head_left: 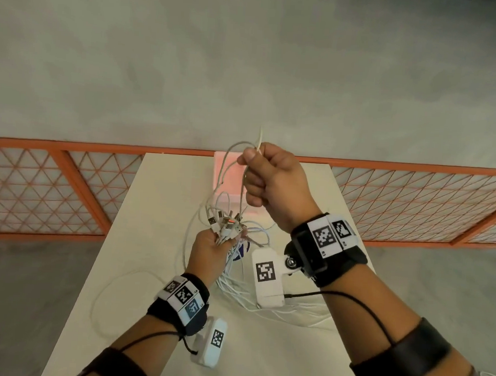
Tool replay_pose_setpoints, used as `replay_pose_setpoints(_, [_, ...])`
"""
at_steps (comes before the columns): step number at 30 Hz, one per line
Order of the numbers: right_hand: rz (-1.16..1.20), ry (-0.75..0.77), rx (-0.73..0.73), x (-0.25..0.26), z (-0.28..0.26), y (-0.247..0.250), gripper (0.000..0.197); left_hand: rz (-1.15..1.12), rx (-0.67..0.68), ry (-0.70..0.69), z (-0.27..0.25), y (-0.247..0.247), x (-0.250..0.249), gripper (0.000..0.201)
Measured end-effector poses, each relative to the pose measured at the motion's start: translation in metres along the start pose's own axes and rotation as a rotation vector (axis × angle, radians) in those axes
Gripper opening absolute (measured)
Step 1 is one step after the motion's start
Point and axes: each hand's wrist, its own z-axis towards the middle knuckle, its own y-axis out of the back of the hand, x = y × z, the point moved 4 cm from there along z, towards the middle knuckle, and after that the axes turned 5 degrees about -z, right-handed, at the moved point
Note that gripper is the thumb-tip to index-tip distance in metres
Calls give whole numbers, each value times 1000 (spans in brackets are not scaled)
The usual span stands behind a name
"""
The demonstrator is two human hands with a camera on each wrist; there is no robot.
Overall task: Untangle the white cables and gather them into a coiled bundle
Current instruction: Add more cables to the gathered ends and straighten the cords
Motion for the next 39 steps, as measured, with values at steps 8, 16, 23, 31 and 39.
replay_pose_setpoints(8, [-94,60,-130,-19,1,28,18,-176,-70,87,8,-1,-10,15])
replay_pose_setpoints(16, [-535,-269,-39,-109,-30,37,37,-282,-79,164,9,-3,-31,16])
replay_pose_setpoints(23, [-719,-282,-121,-116,-29,38,23,-265,-73,213,5,-6,-29,13])
replay_pose_setpoints(31, [-597,-274,-133,-117,-29,36,20,-344,-156,295,5,2,-22,18])
replay_pose_setpoints(39, [-452,-237,-221,-97,-27,33,29,-244,-272,290,3,4,-11,37])
